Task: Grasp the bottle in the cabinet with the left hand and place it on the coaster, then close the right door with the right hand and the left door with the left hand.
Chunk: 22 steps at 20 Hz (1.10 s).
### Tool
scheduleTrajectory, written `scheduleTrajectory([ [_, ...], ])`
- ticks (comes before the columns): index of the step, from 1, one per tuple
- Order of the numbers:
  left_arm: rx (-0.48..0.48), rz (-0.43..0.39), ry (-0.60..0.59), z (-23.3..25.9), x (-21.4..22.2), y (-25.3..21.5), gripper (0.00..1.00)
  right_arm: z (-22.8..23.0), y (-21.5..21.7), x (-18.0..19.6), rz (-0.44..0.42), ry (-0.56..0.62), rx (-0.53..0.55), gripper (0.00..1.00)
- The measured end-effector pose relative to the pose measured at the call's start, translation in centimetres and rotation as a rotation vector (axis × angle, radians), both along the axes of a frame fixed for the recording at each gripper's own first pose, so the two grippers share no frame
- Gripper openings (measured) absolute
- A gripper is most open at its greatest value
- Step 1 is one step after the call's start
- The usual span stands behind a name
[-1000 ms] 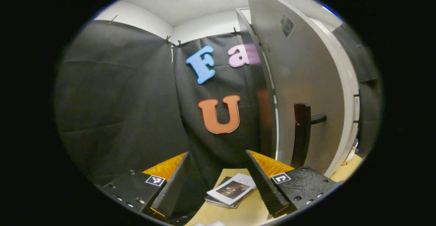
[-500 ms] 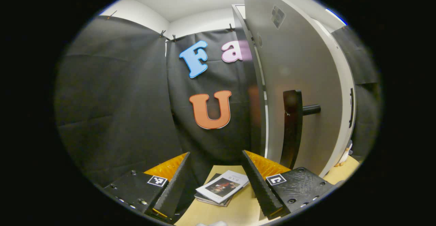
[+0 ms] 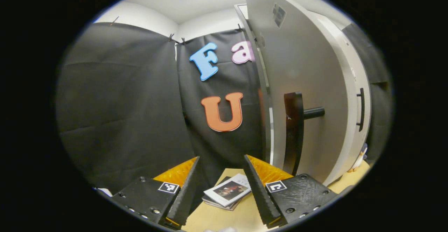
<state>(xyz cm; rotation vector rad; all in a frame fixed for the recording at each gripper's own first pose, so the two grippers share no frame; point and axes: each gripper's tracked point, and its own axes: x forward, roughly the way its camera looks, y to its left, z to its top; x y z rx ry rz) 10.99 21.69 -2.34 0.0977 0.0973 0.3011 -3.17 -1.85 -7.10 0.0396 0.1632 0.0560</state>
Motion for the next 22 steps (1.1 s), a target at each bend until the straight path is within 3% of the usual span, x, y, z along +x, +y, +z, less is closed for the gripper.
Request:
scheduleTrajectory([
  [5, -0.015, -0.009, 0.006, -0.1, -0.2, -3.1, 0.79, 0.0, -2.6, -0.2, 0.006, 0.004, 0.008, 0.98],
  [12, -0.053, -0.093, 0.006, -0.2, 1.0, -8.8, 0.79, 0.2, -4.2, -0.5, 0.023, 0.008, 0.008, 0.96],
  [14, -0.047, -0.111, 0.006, -0.1, 1.5, -10.3, 0.72, 0.0, -4.5, -0.4, 0.024, 0.012, 0.0, 0.98],
  [19, -0.073, -0.188, 0.031, -0.8, 2.3, -13.2, 0.98, 0.2, -4.7, -0.2, 0.014, 0.017, 0.006, 0.98],
  [22, -0.066, -0.201, 0.037, -0.9, 2.4, -14.1, 0.97, 0.4, -4.6, -0.2, 0.011, 0.012, 0.005, 0.98],
])
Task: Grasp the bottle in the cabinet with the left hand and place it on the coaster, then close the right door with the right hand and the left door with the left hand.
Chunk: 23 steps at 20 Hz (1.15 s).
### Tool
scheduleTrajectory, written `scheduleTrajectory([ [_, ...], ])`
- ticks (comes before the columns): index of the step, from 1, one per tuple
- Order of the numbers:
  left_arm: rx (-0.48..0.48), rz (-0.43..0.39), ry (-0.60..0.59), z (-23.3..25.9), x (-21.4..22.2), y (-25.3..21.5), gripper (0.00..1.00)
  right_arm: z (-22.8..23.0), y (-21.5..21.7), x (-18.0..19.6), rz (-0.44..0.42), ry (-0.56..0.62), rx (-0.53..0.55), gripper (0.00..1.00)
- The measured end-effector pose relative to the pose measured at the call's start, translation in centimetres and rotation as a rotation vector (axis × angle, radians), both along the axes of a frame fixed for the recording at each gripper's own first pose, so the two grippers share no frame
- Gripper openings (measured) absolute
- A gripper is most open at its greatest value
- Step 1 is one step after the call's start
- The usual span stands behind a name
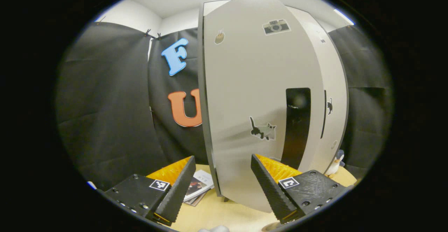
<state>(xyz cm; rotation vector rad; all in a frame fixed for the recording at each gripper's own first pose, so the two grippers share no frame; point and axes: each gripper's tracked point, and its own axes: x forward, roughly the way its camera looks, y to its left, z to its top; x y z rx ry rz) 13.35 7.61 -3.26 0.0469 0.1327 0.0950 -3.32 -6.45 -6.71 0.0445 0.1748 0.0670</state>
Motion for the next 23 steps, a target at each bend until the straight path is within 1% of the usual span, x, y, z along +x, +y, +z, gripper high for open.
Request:
scheduleTrajectory([
  [5, -0.002, -0.009, -0.016, 0.9, -2.2, -0.8, 0.98, 0.6, 0.3, -0.1, 0.006, -0.019, -0.003, 0.98],
  [8, -0.016, -0.034, -0.023, 1.5, -4.6, -1.9, 0.97, 1.2, 1.2, 0.8, 0.017, -0.031, 0.0, 0.98],
  [9, -0.008, -0.04, -0.028, 1.9, -5.6, -2.2, 0.97, 1.3, 1.5, 0.9, 0.021, -0.035, 0.001, 0.96],
  [10, 0.005, -0.039, -0.033, 2.3, -6.7, -2.3, 0.97, 1.5, 1.7, 1.1, 0.026, -0.039, 0.001, 0.98],
  [11, 0.014, -0.04, -0.041, 2.7, -7.7, -2.6, 0.97, 1.7, 2.0, 1.2, 0.03, -0.044, 0.0, 0.96],
  [12, 0.016, -0.042, -0.051, 2.9, -8.7, -3.0, 0.97, 1.8, 2.3, 1.3, 0.036, -0.05, 0.0, 0.96],
  [13, 0.014, -0.044, -0.059, 3.2, -9.7, -3.4, 0.96, 2.0, 2.5, 1.4, 0.039, -0.055, 0.0, 0.98],
  [14, 0.014, -0.046, -0.063, 3.2, -10.7, -3.7, 0.97, 2.3, 2.8, 1.6, 0.042, -0.062, 0.002, 0.96],
  [17, 0.02, -0.026, -0.07, 3.4, -13.5, -3.7, 0.98, 2.9, 3.4, 1.9, 0.049, -0.085, 0.005, 0.96],
  [18, 0.021, -0.02, -0.072, 3.4, -14.2, -3.9, 0.97, 3.1, 3.4, 1.9, 0.05, -0.093, 0.005, 0.98],
  [19, 0.027, -0.007, -0.078, 3.4, -14.9, -3.8, 0.97, 3.2, 3.6, 1.9, 0.051, -0.097, 0.005, 0.96],
  [20, 0.03, 0.005, -0.08, 3.2, -15.7, -3.6, 0.97, 3.3, 3.8, 1.9, 0.058, -0.099, 0.005, 0.98],
  [23, 0.031, 0.027, -0.077, 2.2, -17.1, -3.8, 0.97, 3.3, 4.5, 2.0, 0.073, -0.101, -0.009, 0.98],
])
